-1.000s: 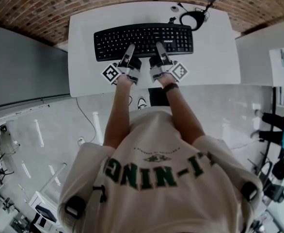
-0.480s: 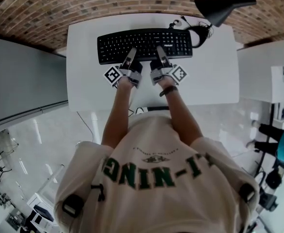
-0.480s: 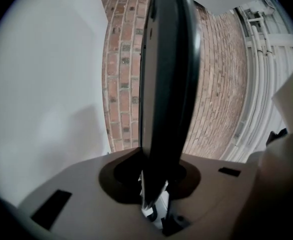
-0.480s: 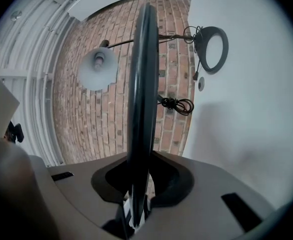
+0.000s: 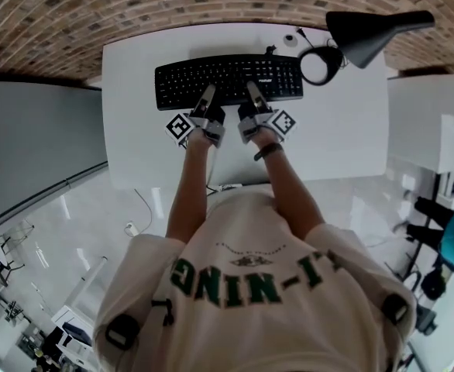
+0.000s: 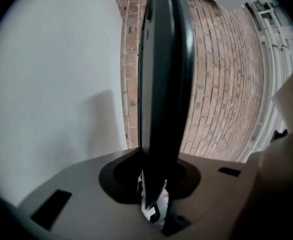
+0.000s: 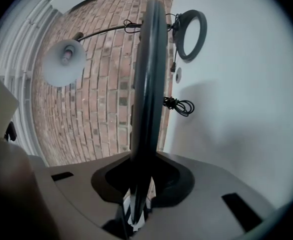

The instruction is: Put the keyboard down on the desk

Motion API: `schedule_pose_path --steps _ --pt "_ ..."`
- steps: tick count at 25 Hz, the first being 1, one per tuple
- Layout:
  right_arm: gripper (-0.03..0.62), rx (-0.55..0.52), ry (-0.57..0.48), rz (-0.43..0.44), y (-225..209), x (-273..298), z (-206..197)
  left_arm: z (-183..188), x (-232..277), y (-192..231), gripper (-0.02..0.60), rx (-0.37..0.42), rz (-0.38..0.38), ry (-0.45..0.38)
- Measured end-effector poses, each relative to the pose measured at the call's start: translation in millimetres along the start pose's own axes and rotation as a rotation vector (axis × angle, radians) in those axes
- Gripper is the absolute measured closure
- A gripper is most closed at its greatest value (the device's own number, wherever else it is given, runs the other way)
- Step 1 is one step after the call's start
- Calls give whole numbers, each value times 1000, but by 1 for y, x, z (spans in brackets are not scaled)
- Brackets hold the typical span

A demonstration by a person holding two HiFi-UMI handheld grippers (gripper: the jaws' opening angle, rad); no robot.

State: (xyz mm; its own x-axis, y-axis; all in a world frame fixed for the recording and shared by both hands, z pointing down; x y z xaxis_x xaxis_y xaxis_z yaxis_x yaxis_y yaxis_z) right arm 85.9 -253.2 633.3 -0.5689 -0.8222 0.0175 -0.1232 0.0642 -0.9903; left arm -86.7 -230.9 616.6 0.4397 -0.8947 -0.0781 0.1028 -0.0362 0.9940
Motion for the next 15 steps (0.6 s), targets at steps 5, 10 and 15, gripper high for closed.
schedule_pose_path --steps 5,10,15 --pt "528 12 2 -50 -24 10 3 9 10 20 517 -37 35 -6" --pt "528 27 5 -77 -36 16 3 14 13 37 518 -62 76 -11" --pt "528 6 13 -106 -46 18 3 17 14 50 518 -75 114 -12"
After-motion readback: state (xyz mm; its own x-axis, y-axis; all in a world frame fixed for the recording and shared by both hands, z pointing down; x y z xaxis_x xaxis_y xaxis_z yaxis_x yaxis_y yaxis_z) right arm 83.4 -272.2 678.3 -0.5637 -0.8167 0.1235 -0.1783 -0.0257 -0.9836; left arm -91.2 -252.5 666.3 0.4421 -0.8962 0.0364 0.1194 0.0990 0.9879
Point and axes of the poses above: the fingertips, and each gripper's own axes: x forward along the fingers, y to its left, z out of its top, the point moved 6 cm from there along -x, backward along the fingers, and after that the axes turned 5 degrees about -x, right-handed, at the moved point
